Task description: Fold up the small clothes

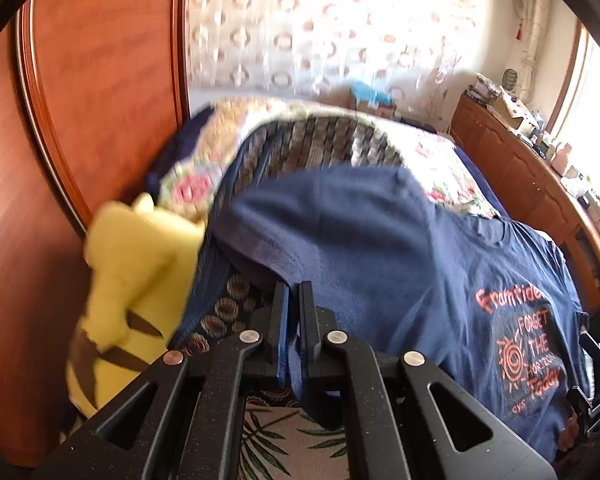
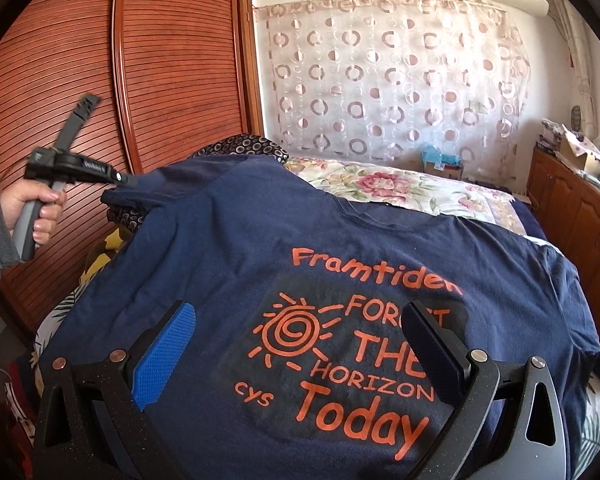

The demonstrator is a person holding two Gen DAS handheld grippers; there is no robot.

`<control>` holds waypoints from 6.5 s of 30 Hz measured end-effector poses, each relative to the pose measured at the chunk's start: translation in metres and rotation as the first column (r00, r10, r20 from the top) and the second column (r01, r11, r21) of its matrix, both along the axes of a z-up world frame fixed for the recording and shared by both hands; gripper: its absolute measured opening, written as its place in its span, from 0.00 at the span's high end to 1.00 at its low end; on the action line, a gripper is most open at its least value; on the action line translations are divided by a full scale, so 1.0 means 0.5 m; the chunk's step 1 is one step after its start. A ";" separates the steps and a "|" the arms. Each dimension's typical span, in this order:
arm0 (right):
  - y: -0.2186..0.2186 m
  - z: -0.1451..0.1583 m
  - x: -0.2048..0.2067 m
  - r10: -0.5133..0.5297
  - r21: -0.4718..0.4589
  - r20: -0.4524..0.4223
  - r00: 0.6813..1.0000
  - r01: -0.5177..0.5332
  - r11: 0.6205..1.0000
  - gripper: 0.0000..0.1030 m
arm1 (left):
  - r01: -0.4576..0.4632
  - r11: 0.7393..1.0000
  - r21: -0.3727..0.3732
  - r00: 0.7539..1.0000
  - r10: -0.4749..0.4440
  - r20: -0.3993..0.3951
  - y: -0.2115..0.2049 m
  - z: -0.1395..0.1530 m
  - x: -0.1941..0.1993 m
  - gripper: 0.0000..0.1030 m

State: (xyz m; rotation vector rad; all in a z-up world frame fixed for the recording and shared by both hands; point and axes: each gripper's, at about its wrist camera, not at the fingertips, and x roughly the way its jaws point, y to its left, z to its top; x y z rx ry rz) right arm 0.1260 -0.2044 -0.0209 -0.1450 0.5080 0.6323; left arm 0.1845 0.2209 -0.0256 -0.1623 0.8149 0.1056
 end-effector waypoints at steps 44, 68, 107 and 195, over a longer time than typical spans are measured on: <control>-0.116 0.016 0.028 -0.134 0.016 -0.022 0.991 0.135 0.991 0.04 | 0.328 0.943 0.064 0.941 -0.331 0.062 -0.337 -0.043 -0.053 0.30; -0.229 0.027 0.117 -0.375 -0.147 -0.090 0.923 0.360 0.921 0.23 | 0.354 0.931 0.093 0.934 -0.346 -0.093 -0.412 -0.195 -0.013 0.30; -0.291 0.020 0.212 -0.397 -0.148 -0.288 0.872 0.369 0.918 0.98 | 0.370 0.925 0.090 0.927 -0.362 -0.098 -0.424 -0.204 -0.007 0.17; -0.033 0.003 0.206 -0.178 -0.142 -0.175 0.968 0.155 0.978 0.64 | 0.320 0.947 -0.015 0.934 -0.312 0.173 -0.402 -0.027 -0.172 0.16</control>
